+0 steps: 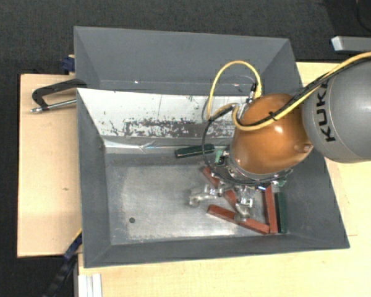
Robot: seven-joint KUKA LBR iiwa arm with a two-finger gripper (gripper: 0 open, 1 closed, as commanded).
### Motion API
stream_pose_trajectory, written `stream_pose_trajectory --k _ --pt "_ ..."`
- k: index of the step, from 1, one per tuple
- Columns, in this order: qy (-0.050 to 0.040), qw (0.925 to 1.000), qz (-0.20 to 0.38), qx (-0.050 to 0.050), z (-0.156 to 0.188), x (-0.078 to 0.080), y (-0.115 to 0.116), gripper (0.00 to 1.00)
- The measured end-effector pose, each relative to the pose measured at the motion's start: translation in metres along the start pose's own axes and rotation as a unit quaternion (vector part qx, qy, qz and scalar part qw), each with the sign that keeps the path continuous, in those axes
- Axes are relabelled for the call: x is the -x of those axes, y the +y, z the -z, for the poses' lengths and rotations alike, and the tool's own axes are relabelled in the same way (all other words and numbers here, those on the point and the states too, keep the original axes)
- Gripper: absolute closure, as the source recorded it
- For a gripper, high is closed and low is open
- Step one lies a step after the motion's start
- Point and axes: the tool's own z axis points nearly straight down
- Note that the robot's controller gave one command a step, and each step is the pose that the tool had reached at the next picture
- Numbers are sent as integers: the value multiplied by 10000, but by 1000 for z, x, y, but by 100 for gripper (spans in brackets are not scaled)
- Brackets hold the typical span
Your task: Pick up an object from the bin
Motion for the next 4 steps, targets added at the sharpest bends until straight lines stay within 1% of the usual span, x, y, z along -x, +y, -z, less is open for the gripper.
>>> stream_pose_trajectory --k 1,2,3,4 --pt "-16 9990 451 -9 8 -22 -10 0" --pt "-1 9977 679 -16 13 -30 -36 0" --pt "-13 9979 643 -23 13 -27 -44 0" --pt "-14 9998 199 -15 12 -10 -47 0"
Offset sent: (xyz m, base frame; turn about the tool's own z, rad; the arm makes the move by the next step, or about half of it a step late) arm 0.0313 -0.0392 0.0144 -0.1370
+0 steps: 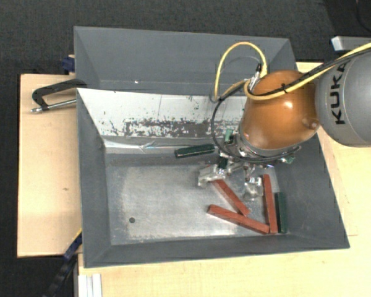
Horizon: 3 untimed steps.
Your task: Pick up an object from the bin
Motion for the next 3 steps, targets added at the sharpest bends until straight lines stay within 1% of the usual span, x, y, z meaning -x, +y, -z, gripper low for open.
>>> stream_pose_trajectory --k 1,2,3 --pt "-3 9984 566 -2 6 2 -17 0" --pt "3 9823 1871 -23 -14 5 -27 0" --pt "-2 9683 2496 8 -16 -7 -45 100"
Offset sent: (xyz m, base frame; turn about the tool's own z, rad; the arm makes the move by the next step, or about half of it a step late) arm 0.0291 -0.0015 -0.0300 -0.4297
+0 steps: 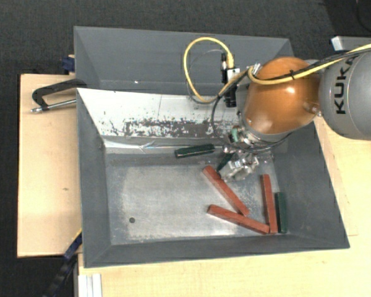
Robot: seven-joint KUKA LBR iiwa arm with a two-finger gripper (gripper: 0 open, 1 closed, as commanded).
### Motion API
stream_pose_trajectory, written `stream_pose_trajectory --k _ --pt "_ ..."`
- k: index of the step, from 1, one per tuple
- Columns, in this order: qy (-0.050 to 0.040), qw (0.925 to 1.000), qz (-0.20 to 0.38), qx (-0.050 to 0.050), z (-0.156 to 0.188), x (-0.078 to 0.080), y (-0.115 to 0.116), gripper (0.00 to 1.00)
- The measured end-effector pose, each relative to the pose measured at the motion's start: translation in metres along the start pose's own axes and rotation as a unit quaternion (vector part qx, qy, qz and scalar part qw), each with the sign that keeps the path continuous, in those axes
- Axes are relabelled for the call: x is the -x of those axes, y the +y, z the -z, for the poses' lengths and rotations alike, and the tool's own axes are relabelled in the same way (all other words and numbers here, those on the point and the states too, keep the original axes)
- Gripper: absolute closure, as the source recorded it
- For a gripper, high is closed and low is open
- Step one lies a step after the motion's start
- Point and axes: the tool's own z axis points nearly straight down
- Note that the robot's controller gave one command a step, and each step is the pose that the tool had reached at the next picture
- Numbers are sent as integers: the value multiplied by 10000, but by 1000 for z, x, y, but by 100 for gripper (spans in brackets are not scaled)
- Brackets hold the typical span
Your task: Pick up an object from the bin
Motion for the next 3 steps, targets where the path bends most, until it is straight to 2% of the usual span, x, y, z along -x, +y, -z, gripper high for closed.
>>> stream_pose_trajectory --k 1,2,3 --pt "0 10000 1 4 0 0 0 0" --pt "0 10000 0 5 0 0 0 0" --pt "5 9983 -581 4 -20 21 -13 100"
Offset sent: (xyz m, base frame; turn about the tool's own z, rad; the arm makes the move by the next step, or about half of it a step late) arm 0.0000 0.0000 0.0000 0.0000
